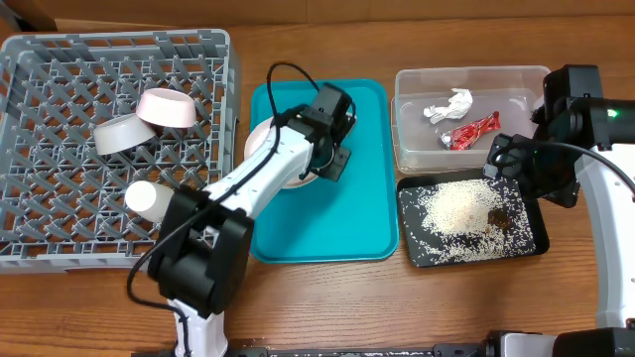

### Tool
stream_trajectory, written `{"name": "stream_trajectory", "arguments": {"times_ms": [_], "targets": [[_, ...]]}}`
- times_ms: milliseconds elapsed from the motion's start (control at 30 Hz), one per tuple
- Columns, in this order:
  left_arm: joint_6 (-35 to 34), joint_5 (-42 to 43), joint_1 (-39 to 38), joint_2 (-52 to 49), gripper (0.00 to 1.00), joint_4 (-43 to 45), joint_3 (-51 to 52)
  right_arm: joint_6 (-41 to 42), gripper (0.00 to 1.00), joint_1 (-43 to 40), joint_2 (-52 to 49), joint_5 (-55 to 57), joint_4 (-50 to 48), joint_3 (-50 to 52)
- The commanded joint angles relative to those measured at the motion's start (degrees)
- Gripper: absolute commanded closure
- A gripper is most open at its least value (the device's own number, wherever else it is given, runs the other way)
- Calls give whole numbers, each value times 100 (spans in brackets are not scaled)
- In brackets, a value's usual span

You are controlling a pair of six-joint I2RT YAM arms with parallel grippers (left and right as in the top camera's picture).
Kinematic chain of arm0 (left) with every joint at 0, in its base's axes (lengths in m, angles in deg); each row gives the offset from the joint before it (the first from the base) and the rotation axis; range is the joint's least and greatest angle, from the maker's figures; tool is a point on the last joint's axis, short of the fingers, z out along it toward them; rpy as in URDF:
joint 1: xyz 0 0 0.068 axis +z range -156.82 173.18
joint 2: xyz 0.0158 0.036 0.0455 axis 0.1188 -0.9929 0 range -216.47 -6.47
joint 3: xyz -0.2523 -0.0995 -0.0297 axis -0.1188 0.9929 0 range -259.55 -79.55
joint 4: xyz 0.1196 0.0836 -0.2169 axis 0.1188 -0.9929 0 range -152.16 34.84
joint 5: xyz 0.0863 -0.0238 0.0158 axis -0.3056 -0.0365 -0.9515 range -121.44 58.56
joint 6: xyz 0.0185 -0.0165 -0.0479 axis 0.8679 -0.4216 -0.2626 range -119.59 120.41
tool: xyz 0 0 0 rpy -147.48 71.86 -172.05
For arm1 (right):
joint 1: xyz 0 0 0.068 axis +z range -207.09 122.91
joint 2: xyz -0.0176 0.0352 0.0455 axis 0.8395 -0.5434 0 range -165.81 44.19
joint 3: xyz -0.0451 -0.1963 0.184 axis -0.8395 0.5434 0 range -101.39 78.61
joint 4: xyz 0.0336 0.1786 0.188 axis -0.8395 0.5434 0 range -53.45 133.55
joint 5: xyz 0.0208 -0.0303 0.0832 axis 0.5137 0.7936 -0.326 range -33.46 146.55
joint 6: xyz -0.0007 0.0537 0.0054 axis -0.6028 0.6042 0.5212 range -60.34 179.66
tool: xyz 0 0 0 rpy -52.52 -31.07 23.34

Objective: Sort waste into correct bins and load items into the dishwasher
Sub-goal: 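Lift the white plate and stand it upright in the dish rack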

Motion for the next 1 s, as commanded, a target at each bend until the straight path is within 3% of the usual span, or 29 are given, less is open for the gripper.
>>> {"name": "stream_trajectory", "arguments": {"times_ms": [0,233,367,567,967], "targets": [[-295,-22,15,811,96,-199,-619,4,7,-15,42,-28,-15,-118],[-734,166,452,1792,96,-459,-975,4,7,-15,42,-28,-15,-118],[-734,1047,981,2133,96,-459,-975,4,7,-15,42,-28,-15,-118],[-734,3069,2302,2201,96,-509,-973,4,7,-15,42,-28,7,-120],[-485,4784,3783,1698,96,-654,-964,4,7,-15,42,-28,28,-118]]}}
